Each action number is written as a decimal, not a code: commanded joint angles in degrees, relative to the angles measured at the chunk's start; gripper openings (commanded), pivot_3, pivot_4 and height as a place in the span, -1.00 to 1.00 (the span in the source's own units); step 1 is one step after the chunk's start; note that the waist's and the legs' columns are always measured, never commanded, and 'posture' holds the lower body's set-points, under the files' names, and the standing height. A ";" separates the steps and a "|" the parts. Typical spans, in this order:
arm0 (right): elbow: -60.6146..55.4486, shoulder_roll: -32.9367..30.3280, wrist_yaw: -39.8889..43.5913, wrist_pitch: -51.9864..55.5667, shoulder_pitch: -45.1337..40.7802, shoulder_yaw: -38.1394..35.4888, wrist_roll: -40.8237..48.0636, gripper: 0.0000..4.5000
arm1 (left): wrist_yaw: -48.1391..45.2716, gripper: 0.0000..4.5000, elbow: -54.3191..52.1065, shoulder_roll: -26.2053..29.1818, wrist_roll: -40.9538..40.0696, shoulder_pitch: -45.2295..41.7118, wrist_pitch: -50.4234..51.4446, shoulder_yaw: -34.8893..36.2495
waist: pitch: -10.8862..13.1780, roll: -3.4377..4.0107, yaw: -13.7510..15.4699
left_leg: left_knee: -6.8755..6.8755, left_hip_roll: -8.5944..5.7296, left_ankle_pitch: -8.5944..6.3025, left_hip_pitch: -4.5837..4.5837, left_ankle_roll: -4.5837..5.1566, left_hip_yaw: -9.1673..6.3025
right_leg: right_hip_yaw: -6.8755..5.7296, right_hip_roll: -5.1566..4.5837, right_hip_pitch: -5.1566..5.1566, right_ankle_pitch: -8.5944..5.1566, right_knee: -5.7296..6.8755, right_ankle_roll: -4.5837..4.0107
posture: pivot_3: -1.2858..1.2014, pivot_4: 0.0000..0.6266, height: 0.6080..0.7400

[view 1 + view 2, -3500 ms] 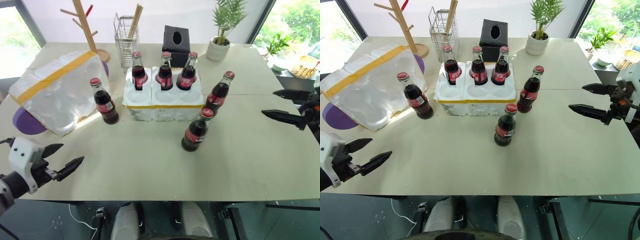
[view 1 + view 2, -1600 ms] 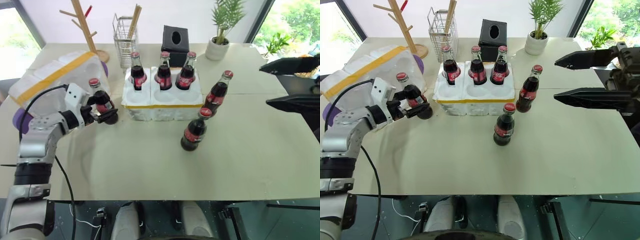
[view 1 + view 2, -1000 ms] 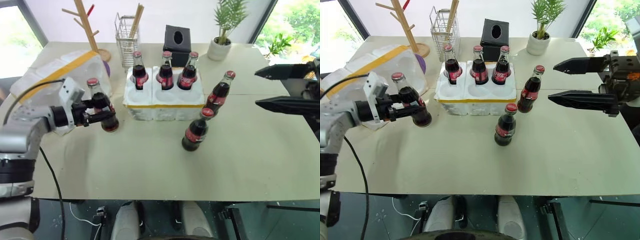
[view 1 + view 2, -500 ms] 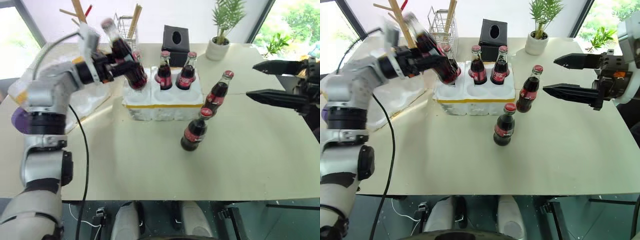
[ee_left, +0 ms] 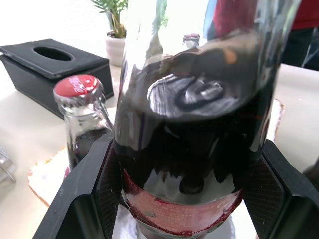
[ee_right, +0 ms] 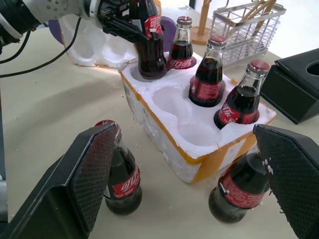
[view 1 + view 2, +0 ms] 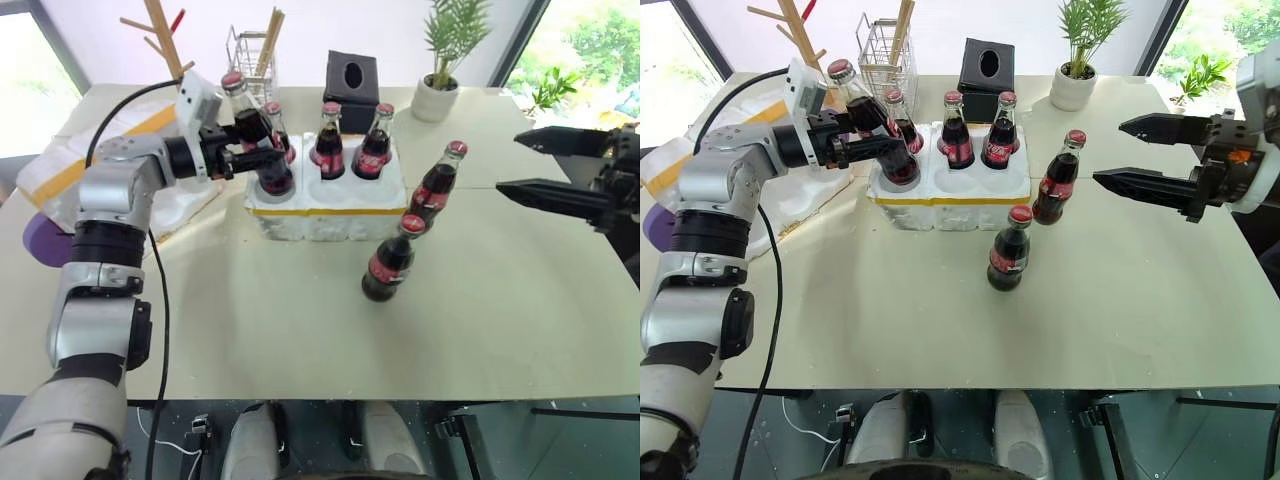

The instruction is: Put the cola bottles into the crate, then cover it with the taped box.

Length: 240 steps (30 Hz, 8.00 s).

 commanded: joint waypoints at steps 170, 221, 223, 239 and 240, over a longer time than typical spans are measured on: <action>3.22 37.17 -27.60 -8.04 -15.24 7.25 -12.71 0.23 | 1.98 1.00 -43.68 7.87 -13.88 17.98 13.72 -0.72 | 0.15 0.30 -0.48 | 0.25 -0.16 0.22 -0.77 -0.34 -1.19 | 0.29 0.68 -0.99 -0.13 0.82 -0.33 | 0.03 -0.52 1.00; -2.22 13.41 -3.04 4.67 -12.98 3.79 -4.43 0.99 | -11.37 1.00 -55.38 37.91 -17.87 59.22 33.55 52.75 | 0.12 0.27 -0.39 | 0.16 0.00 0.22 -0.49 -0.39 -1.10 | 0.23 0.72 -0.84 -0.16 0.75 -0.68 | 0.03 -0.52 1.00; -1.39 13.81 -4.27 5.92 -15.42 2.78 -1.90 0.99 | -15.01 1.00 -51.54 39.12 -11.28 66.39 29.21 57.29 | 0.14 0.33 -0.62 | 0.12 0.06 0.22 -0.45 -0.40 -1.05 | 0.23 0.74 -0.90 -0.19 0.75 -0.81 | 0.03 -0.52 1.00; 2.79 14.35 -4.34 3.37 -20.85 7.46 -1.68 0.99 | -20.59 1.00 12.79 55.16 13.48 39.26 -17.65 18.28 | 0.07 0.30 -0.20 | -0.16 -0.12 0.20 -0.84 -0.41 -0.48 | 0.13 0.16 -1.47 -0.30 0.75 -1.18 | 0.03 -0.52 1.00; 2.65 14.28 -4.54 3.50 -20.90 7.34 -1.50 0.99 | -20.90 1.00 15.80 53.60 16.41 32.09 -18.18 13.69 | 0.07 0.30 -0.05 | -0.12 -0.12 0.20 -0.87 -0.40 -0.45 | 0.14 0.22 -1.49 -0.28 0.77 -1.15 | 0.03 -0.52 1.00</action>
